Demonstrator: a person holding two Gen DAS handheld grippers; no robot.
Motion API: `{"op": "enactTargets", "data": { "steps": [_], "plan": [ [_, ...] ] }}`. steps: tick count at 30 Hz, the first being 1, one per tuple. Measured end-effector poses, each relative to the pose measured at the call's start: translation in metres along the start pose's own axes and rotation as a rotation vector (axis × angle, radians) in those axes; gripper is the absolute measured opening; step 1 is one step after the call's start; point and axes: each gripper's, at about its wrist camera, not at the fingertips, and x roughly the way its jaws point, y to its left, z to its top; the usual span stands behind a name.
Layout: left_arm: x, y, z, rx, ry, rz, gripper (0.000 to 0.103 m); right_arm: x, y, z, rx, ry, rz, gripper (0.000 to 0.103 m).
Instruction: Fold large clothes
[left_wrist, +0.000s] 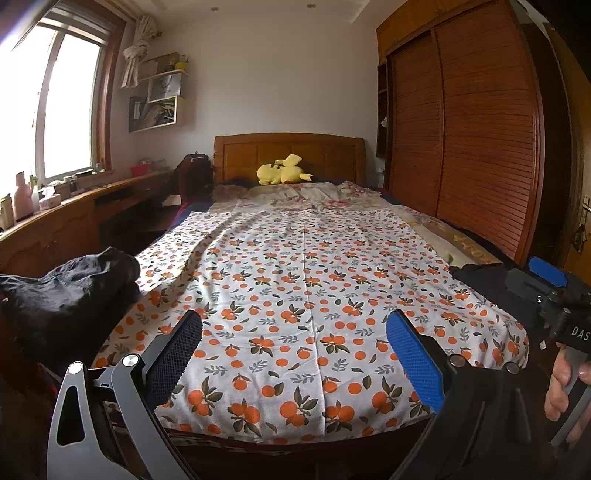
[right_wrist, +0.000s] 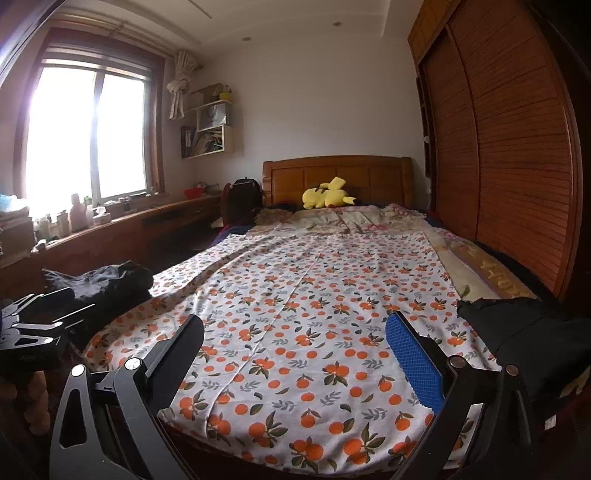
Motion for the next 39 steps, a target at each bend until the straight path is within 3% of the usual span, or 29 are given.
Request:
{"op": "enactTargets", "data": {
  "steps": [39],
  "plan": [
    [-0.0038,0.0043,-0.0010,-0.001,-0.011,0.003,0.101,-0.0006,0.0064,-0.0035,-0.004,0.007,0.004,0.095]
  ]
}}
